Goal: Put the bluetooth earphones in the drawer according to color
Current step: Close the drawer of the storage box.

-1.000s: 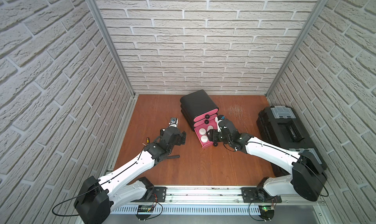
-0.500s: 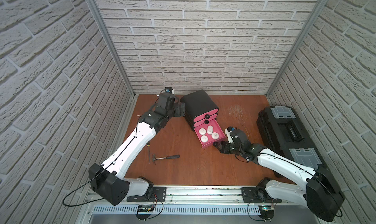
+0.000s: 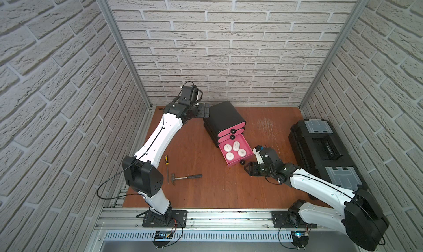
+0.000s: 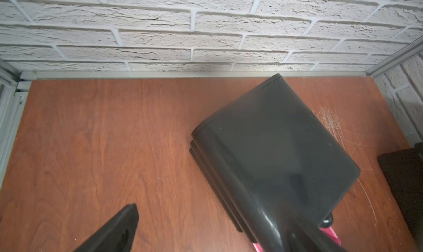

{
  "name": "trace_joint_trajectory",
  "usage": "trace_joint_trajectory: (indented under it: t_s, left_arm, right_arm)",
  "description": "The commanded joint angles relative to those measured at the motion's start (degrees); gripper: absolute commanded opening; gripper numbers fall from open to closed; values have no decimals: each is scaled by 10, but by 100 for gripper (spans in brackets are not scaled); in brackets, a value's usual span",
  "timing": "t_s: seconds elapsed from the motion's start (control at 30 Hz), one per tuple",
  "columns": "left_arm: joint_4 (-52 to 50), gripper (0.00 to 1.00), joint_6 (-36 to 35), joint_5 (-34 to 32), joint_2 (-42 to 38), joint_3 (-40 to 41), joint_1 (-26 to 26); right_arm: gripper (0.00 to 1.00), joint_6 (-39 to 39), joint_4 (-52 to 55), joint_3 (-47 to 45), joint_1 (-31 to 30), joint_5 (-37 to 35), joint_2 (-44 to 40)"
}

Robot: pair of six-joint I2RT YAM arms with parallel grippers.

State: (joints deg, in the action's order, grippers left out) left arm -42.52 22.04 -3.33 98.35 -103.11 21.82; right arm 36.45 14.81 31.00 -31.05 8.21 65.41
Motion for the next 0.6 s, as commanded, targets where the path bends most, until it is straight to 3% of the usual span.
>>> trace_joint_trajectory:
  t_s: [0.0,0.33,0.57]
  left_arm:
    - [-28,98,-24,19,42,-47,5]
    - [-68,98,-61,-1,190,-175,44]
    - [-71,97,-71,-15,235,-185,56]
  right_arm:
    - [60,-2,-24,-2,3,11,2]
    - [57,-5,-93,4,5,29,84]
    - [53,-7,-191,2,8,28,132]
